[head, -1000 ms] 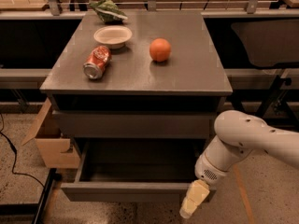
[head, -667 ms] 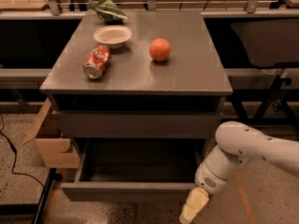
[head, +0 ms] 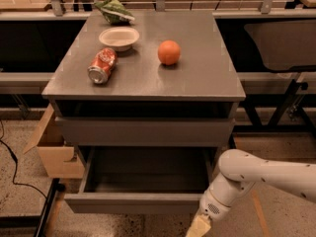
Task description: Close middle drawer
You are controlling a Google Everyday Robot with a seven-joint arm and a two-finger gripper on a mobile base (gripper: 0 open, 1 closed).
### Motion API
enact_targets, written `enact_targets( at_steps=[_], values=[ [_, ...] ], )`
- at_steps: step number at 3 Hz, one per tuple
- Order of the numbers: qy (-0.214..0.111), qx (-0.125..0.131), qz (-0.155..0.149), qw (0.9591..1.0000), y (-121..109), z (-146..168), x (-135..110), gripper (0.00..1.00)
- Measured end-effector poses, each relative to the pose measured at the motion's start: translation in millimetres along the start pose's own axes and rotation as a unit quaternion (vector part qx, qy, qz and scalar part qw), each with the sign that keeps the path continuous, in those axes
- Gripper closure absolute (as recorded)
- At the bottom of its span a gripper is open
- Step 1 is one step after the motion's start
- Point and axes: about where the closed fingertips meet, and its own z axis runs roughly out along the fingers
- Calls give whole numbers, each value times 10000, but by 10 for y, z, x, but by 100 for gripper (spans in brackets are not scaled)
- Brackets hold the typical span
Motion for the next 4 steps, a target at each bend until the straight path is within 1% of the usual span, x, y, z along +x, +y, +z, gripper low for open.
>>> enact_targets(
  at_steps=[1,2,3,4],
  values=[
    [-39,62,161,9998,-202,336,46,64],
    [-313,414,299,9982,-558,610,-19,89],
    [-596,751,330,9948,-914,730,-149,100],
    [-824,1000,297,9911,-1128,731,-297,100]
  ],
)
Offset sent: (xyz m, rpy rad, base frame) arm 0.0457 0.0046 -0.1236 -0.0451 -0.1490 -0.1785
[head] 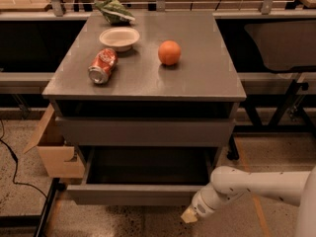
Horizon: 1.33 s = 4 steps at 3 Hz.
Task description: Close middle drawer
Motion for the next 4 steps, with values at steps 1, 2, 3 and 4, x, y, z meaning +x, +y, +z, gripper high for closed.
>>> enact_targets(
  at_steps=[1,2,3,4],
  values=[
    [-401,216,-64,9989,-216,1,-246,100],
    [-400,215,-64,9989,-216,2,-246,100],
    [-593,412,-344,9968,-180,-63,-387,100],
    [-843,704,-824,9905,-207,-164,-634,100]
  ],
)
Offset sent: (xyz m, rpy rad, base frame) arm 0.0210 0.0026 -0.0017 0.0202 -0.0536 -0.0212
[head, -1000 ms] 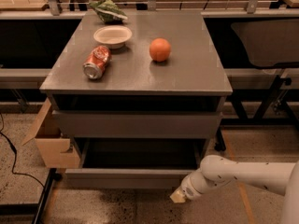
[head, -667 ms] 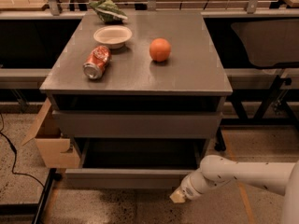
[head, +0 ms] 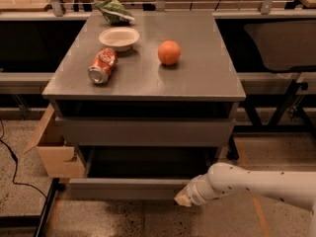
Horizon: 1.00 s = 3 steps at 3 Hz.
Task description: Close middle drawer
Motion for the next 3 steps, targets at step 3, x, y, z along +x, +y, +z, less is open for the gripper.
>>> enact_targets(
  at_steps=[3],
  values=[
    [-601,353,-1027,9923,-482,43,-734,100]
  ],
)
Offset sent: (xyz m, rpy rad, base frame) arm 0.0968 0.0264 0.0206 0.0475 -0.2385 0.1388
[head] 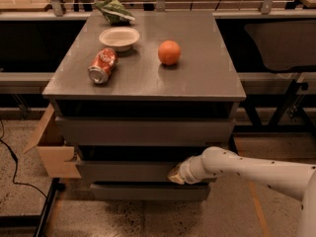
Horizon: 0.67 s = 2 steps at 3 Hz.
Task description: Close middle drawer
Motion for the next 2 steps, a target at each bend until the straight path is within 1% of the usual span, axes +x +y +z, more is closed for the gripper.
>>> enact_targets(
  at_steps=[1,2],
  values=[
    [-152,44,-187,9997,-209,105,-201,100],
    [-170,-61,-326,9993,-281,161,-305,100]
  ],
)
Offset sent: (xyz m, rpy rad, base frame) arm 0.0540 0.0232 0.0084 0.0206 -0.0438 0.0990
